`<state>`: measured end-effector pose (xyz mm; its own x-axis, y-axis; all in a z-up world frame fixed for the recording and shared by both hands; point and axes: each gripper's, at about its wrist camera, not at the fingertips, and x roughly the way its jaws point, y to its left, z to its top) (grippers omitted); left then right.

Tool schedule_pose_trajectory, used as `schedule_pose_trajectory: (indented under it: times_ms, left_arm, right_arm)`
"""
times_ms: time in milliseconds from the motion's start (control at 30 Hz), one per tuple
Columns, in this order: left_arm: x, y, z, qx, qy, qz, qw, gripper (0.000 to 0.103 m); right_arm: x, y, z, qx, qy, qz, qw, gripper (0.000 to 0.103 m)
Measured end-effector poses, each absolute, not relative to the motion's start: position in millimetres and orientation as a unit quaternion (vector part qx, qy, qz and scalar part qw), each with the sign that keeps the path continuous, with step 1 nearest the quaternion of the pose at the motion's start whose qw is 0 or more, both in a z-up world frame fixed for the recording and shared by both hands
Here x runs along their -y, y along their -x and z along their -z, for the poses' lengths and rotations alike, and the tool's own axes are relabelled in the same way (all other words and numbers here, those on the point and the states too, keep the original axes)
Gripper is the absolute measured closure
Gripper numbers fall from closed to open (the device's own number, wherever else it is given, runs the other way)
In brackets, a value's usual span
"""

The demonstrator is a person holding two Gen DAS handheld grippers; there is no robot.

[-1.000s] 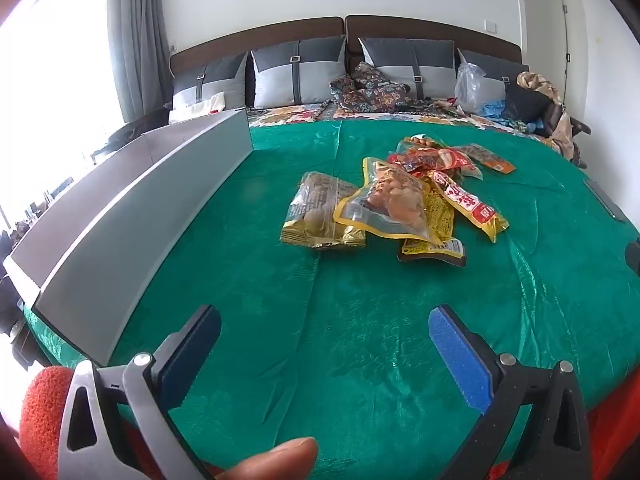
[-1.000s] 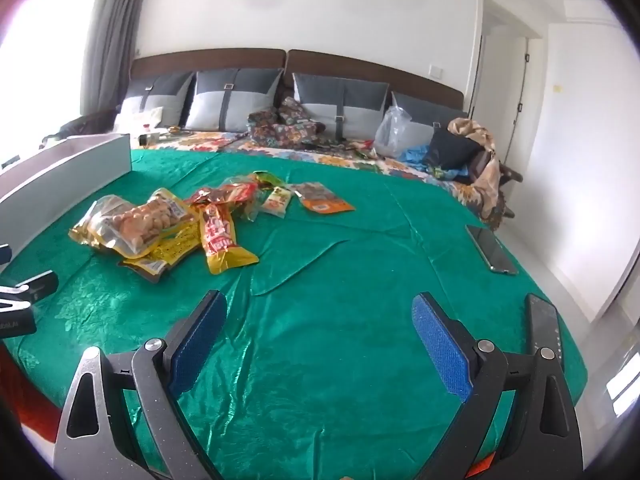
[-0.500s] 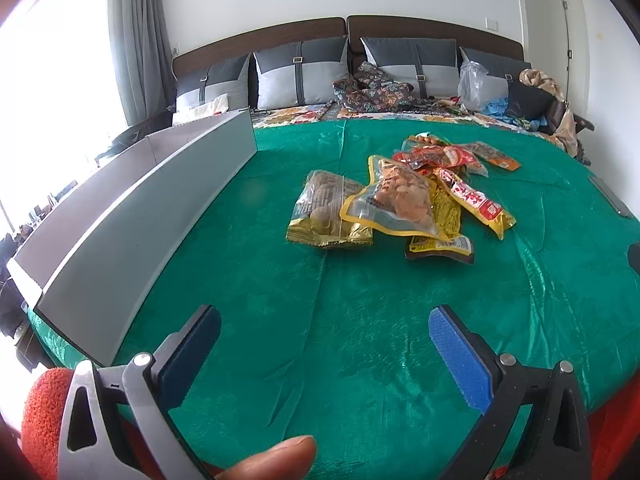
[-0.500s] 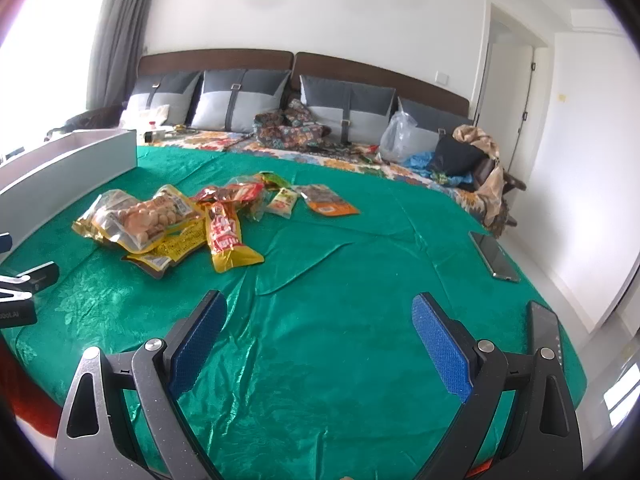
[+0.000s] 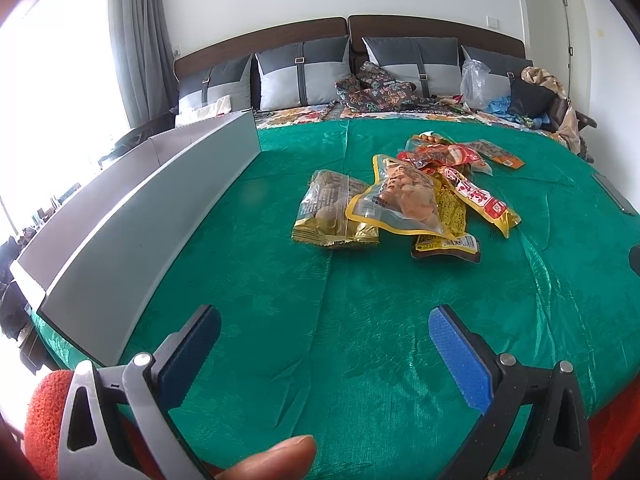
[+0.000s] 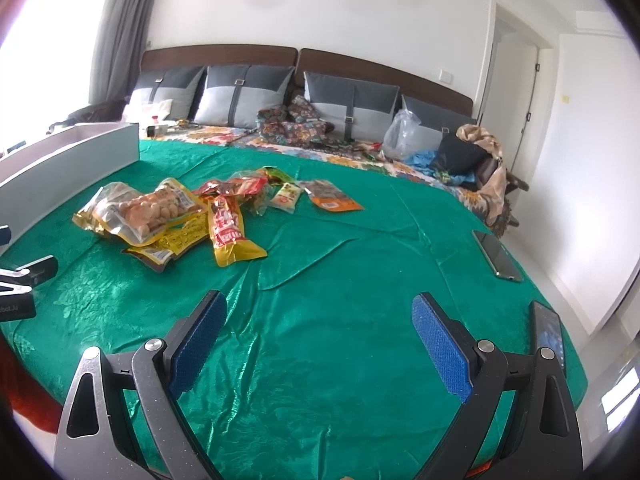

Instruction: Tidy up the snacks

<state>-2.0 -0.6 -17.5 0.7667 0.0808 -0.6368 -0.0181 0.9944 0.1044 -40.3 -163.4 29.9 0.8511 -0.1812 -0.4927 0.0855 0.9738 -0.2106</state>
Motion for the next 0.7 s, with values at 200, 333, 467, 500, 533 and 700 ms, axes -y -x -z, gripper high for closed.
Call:
schedule_pose_trajectory:
  times_ms: [200,333,467,500,533,700]
  left_arm:
    - [1.8,2.1,18.8,-0.342,-0.05,-0.028,0.938,0.0]
    - [1.6,0.9,21.0,-0.345,-0.051,-0.029,0.937,0.0]
    - [2.1,-0.8,24.1,-0.349,-0.054,-0.029,0.935,0.0]
    - [2.7,-1.0,24.6,-0.35,-0.055,-0.028,0.935,0.0]
    - [2.9,-1.5,25.5,-0.351,-0.055,-0.028,0.934,0.0]
    - [2.9,-4.6,29.5,-0.359,-0.056,-0.028,0.931,0.0]
  right_arm:
    - [162.2,39.1,-27.6,-0.269,0.092,0.069,0.956,0.007]
    - [162.1,38.1,-25.8,-0.273,0.093,0.068,0.955,0.007]
    - [162.4,36.1,-23.8,-0.278,0.094,0.067,0.954,0.007]
    - [162.7,35.5,-23.4,-0.279,0.093,0.068,0.953,0.007]
    - [163.0,35.4,-23.1,-0.28,0.092,0.068,0.953,0.007]
    - [163.5,33.8,-20.4,-0.284,0.089,0.068,0.952,0.007]
